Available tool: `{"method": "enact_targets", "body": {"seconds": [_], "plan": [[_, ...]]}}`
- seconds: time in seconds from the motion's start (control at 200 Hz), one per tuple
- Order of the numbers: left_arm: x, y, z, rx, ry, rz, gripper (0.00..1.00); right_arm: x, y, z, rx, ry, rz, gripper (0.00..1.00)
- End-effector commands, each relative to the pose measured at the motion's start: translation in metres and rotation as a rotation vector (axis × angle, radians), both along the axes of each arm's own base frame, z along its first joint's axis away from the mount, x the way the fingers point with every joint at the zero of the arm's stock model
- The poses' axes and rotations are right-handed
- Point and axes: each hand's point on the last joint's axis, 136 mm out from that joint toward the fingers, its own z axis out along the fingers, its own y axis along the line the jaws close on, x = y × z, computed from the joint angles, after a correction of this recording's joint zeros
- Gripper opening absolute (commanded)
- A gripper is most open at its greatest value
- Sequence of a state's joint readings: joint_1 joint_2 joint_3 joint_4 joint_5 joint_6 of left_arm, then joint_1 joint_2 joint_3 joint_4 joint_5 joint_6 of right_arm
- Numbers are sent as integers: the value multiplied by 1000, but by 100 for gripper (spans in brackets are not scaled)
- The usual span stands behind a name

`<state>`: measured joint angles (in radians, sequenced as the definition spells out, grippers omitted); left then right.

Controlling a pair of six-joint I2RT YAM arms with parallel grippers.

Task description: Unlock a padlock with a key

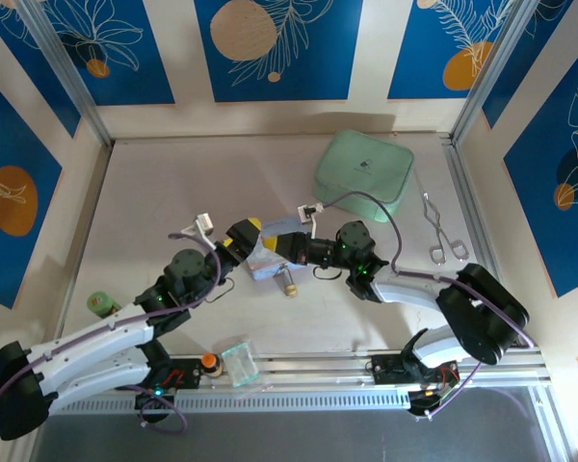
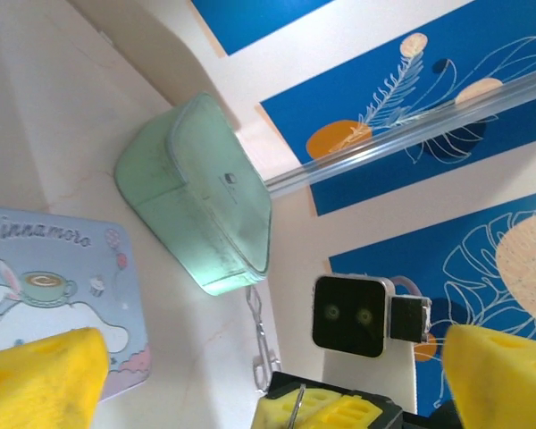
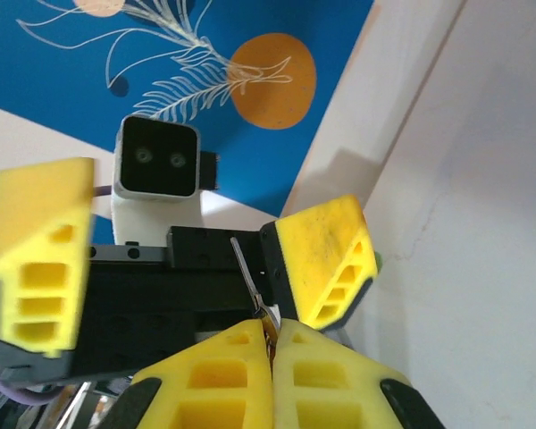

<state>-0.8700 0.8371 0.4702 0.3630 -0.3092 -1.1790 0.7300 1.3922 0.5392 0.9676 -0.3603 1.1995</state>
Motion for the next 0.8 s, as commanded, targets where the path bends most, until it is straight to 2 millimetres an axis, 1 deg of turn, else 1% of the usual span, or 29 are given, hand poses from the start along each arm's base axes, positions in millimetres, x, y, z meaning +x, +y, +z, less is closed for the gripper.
{"method": "enact_targets", "body": {"seconds": [0.0, 0.08, 0.115, 0.155, 0.185, 0.195, 0.28, 0.34, 0.375, 0.43, 0.48, 0.505, 0.53, 0.68, 0.73, 0.795], "plan": [[0, 16, -5, 126, 17, 52, 99, 5, -13, -16, -70, 10, -65, 5], [-2, 16, -17, 205, 70, 34, 99, 8, -21, -32, -141, 56, -103, 5], [-4, 12, -22, 242, 91, 9, 99, 9, -27, -42, -192, 73, -124, 5], [-6, 7, -28, 295, 114, -24, 99, 9, -33, -49, -244, 73, -146, 5], [-7, 5, -35, 336, 139, -43, 99, 9, -39, -56, -293, 84, -167, 5], [-8, 4, -37, 348, 148, -50, 99, 10, -41, -56, -303, 81, -175, 5], [-10, -4, -56, 424, 215, -100, 98, 9, -65, -77, -447, 135, -241, 3], [-14, -13, -67, 471, 242, -140, 95, 8, -79, -85, -495, 164, -243, 3], [-16, -15, -74, 497, 259, -146, 90, 8, -86, -88, -509, 183, -239, 3], [-20, -17, -81, 527, 264, -137, 85, 8, -98, -94, -522, 217, -245, 3], [-24, -19, -87, 522, 264, -116, 79, 7, -106, -97, -520, 237, -243, 3], [-26, -23, -91, 515, 267, -124, 74, 6, -109, -99, -521, 244, -240, 3], [-28, -27, -95, 501, 271, -137, 73, 4, -112, -101, -526, 249, -239, 3], [-36, -52, -123, 515, 337, -205, 71, -5, -119, -110, -562, 241, -225, 3], [-35, -60, -127, 516, 336, -211, 69, -7, -120, -113, -566, 245, -223, 3], [-33, -70, -133, 538, 344, -225, 70, -9, -122, -119, -572, 256, -227, 3]]}}
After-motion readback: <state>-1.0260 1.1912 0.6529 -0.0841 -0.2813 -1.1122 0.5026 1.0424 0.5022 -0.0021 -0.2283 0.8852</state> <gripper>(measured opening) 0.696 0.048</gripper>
